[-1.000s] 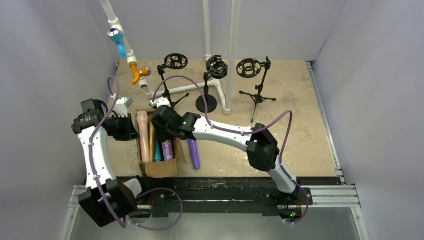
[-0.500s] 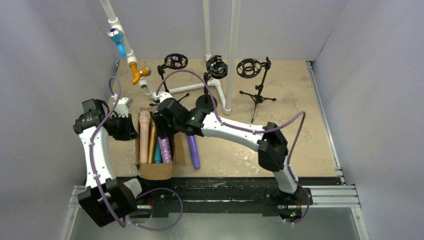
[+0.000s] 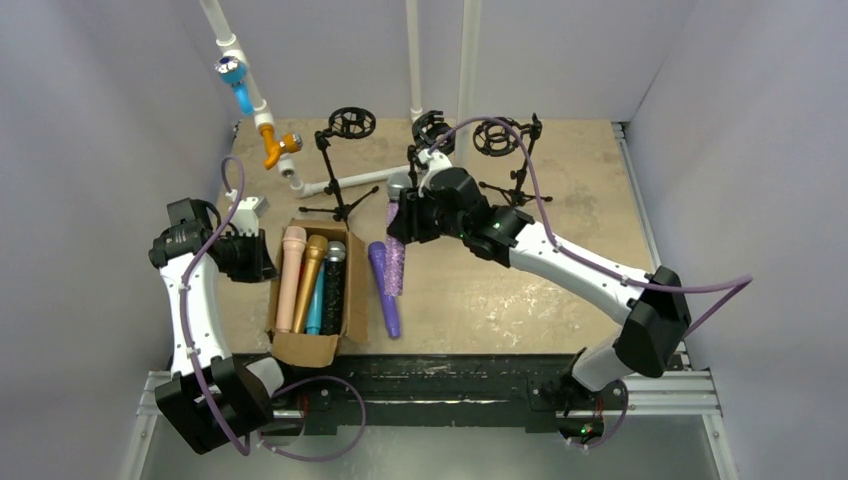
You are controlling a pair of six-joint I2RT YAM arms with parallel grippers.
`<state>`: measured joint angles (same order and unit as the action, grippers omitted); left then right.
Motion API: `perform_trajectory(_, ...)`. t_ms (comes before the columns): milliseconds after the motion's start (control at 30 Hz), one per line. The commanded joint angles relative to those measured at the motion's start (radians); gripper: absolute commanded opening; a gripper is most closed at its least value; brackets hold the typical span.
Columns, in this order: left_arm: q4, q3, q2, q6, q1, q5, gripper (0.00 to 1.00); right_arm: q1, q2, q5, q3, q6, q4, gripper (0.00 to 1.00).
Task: Attach the microphones to the stand
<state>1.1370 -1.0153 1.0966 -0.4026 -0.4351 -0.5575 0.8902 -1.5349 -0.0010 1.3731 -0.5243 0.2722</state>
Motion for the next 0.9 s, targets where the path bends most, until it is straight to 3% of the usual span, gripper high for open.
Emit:
perform_trajectory(0,-0.028,-0.020,-0.017,0.026,0.004,-0.026,0.00,-0.030,0.058,-0.051,-0.176,-0.013,-0.062,0.01)
perform_trajectory(267,-0.030,-0.019,-0.046,0.126,0.004,-0.076,0.00,-0.049,-0.002,-0.054,-0.362,-0.038,-0.171,0.00)
perform_trajectory(633,-0.059,-0.009,-0.085,0.183,0.004,-0.046,0.00,-0.057,-0.206,-0.054,-0.305,-0.124,-0.268,0.00)
perform_trajectory(867,-0.058,0.002,-0.092,0.175,0.004,-0.028,0.00,-0.058,-0.244,-0.117,-0.254,-0.167,-0.268,0.38)
